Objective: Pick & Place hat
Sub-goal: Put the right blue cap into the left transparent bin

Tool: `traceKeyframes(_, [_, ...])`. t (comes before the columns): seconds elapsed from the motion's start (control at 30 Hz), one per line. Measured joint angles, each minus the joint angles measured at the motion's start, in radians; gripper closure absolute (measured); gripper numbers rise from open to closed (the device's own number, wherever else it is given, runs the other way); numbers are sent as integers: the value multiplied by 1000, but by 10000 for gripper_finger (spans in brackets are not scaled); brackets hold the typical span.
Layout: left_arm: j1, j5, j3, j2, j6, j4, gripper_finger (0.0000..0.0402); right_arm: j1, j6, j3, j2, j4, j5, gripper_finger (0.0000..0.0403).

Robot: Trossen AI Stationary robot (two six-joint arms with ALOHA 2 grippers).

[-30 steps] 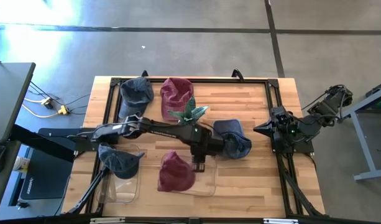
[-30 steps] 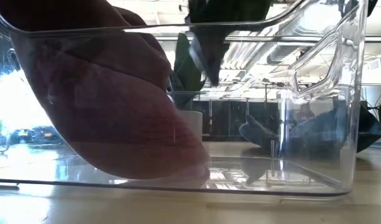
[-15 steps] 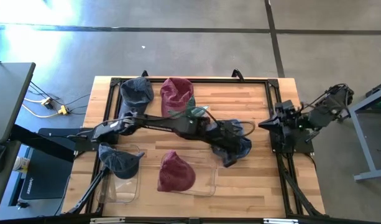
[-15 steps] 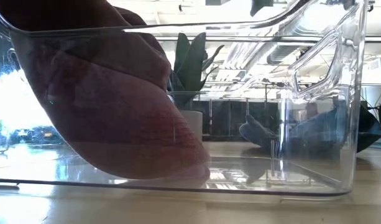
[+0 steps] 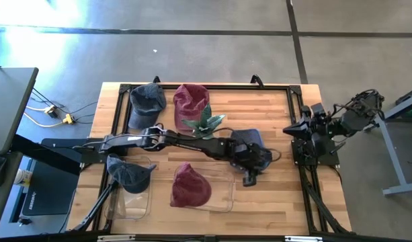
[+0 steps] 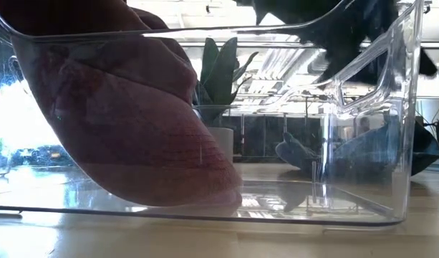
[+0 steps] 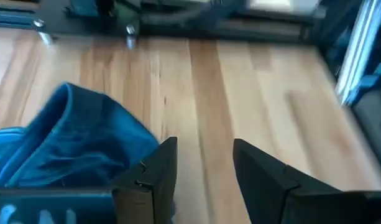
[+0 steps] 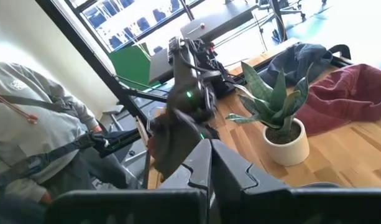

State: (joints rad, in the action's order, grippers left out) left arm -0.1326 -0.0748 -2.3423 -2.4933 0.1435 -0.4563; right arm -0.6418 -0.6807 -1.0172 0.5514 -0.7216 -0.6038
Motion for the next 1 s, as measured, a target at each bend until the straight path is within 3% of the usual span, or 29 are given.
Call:
traceKeyframes(0.13, [-7, 13, 1, 0, -130, -24, 211, 0, -9, 0, 0, 0, 0, 397])
traceKeyframes(0.33, [-13, 149, 0, 1, -258, -42, 169, 0, -23, 1, 0, 0, -20, 396])
traceKeyframes(0.63, [-12, 109, 4, -67, -348, -25, 179, 0, -33, 1, -1, 0, -77, 396])
traceKeyframes(1.0, [-12, 144, 1, -85, -382, -59, 202, 0, -44, 1, -1, 0, -82, 396])
